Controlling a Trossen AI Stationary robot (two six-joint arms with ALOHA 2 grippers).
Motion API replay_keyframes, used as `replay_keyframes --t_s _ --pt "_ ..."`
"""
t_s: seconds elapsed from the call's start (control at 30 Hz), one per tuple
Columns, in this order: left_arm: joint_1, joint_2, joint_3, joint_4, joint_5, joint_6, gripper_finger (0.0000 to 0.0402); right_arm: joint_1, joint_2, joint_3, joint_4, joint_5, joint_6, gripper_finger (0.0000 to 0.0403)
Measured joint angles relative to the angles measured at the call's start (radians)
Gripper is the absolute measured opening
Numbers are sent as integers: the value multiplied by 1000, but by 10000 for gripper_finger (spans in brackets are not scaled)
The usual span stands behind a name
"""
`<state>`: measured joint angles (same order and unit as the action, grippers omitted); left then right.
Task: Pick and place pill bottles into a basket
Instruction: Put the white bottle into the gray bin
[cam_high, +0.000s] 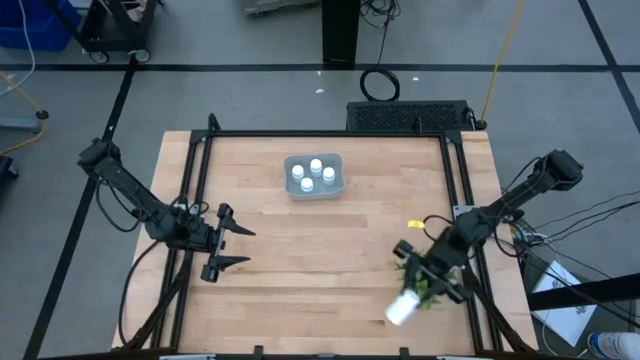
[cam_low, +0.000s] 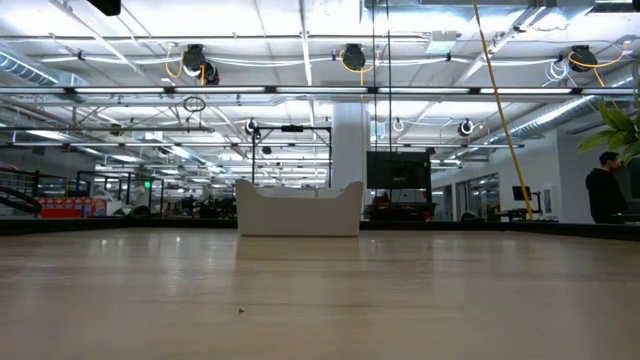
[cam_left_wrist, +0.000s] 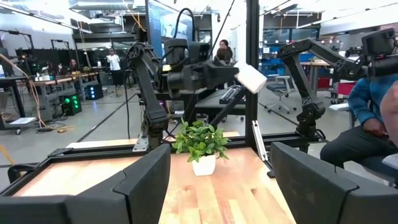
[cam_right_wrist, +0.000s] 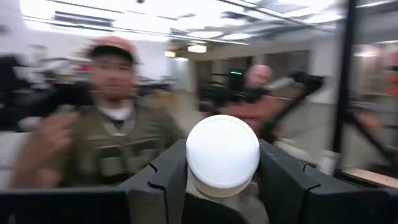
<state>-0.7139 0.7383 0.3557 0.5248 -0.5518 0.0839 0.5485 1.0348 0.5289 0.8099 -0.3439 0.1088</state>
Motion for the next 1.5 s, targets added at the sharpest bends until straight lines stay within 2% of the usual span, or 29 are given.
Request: replay_keyframes --t_s 0.13,0.4,0.6,0.83,0.97,1.03,1.33,1.5 --pt "0 0 0 0 0 0 282 -11 0 0 -31 182 -48 150" --pt "0 0 0 -1 0 0 282 -10 10 0 -91 612 -127 150" --pt "0 0 0 -1 0 0 282 -10 64 0 -92 872 -178 152" --pt "0 0 0 -1 0 -1 282 -10 137 0 -57 1293 -223 150" --pt "0 0 0 -4 0 -1 282 -10 187 1 -20 1594 -248 153" --pt "0 0 0 -5 0 -3 282 -11 208 1 -23 1695 -260 152" --pt "0 0 0 -6 0 -1 282 -11 221 1 4 1726 -263 153" --pt "0 0 0 -5 0 -2 282 -11 221 1 59 1616 -241 151"
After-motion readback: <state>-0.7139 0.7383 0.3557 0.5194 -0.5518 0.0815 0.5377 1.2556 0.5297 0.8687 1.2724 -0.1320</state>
